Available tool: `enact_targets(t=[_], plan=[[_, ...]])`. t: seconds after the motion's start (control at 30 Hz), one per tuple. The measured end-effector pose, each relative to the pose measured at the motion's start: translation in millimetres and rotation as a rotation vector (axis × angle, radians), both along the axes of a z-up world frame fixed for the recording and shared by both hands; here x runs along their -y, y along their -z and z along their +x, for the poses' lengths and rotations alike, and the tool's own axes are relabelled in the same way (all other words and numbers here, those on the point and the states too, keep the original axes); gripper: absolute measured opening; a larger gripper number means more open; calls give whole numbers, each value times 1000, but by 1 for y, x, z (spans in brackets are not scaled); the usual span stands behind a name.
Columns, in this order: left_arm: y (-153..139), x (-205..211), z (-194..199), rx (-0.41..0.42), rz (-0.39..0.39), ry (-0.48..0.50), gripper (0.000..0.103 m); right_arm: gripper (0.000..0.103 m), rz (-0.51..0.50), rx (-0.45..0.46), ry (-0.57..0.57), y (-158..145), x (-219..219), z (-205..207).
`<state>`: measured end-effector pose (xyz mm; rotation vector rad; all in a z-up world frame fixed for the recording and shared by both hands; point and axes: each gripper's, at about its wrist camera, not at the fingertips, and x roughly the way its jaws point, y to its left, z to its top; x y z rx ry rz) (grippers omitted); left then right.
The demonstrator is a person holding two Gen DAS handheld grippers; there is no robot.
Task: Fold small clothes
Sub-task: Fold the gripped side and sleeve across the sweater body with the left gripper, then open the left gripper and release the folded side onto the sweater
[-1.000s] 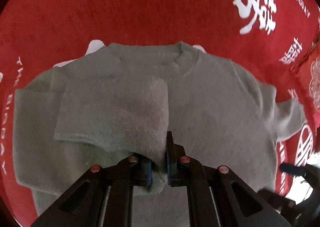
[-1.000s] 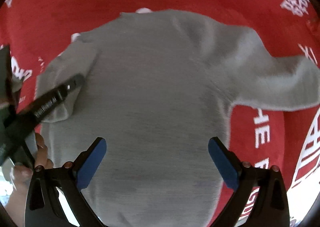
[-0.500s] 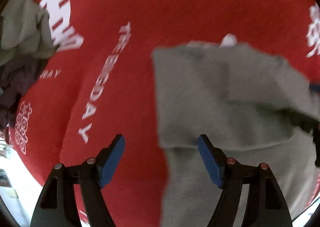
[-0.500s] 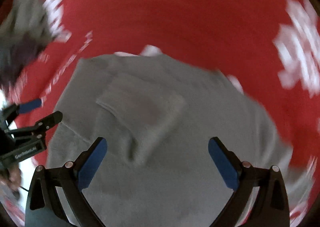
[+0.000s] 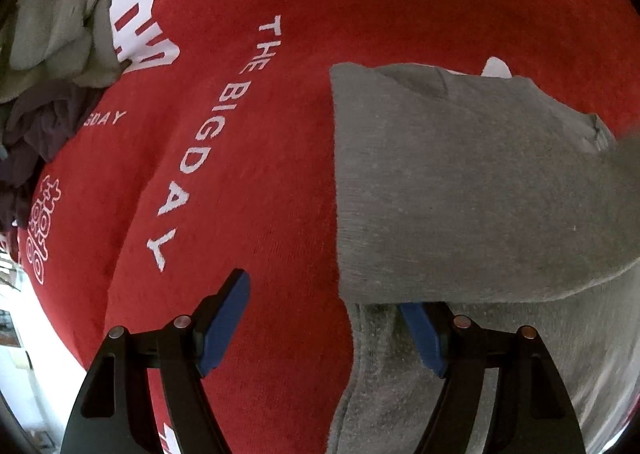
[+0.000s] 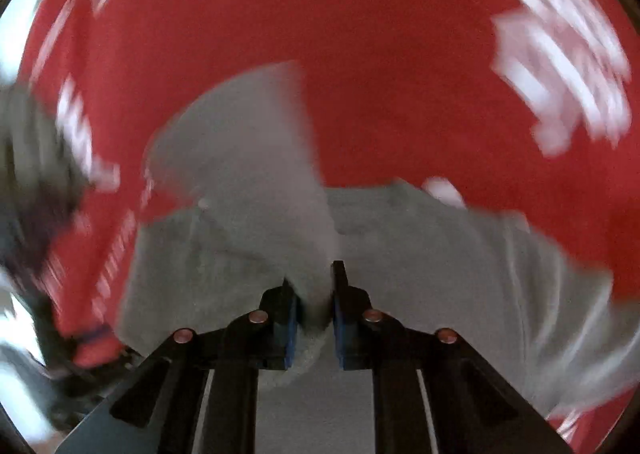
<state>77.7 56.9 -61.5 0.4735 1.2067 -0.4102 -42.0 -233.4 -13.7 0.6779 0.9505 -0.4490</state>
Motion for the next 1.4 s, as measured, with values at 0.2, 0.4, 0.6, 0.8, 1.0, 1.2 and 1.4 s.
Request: enact_targets(t=[0.2,0.4,0.6,0.8,1.0,1.2,1.4], plan=[[1,3,1,18,17,-7,76,70,417,81,361,64,47,-110],[-8,-10,9,18,50,-29,76,9,488,81,408,68,60,-109],[-14,-50,15,-20,83,-30,76,14,376,-49,403,63,53,-124],[-43,-43,28,-42,-63,-4,76,28,262,-125,356,38,43,-127],[-12,25,41,-20,-38,24,76,33,204,-111,124,22,7,-74],[9,16,66,38,14,-61,94,43,164,-204,15,54,-9,-31],[2,-1,76,20,43,-75,94,43,181,-166,78,50,6,-54]])
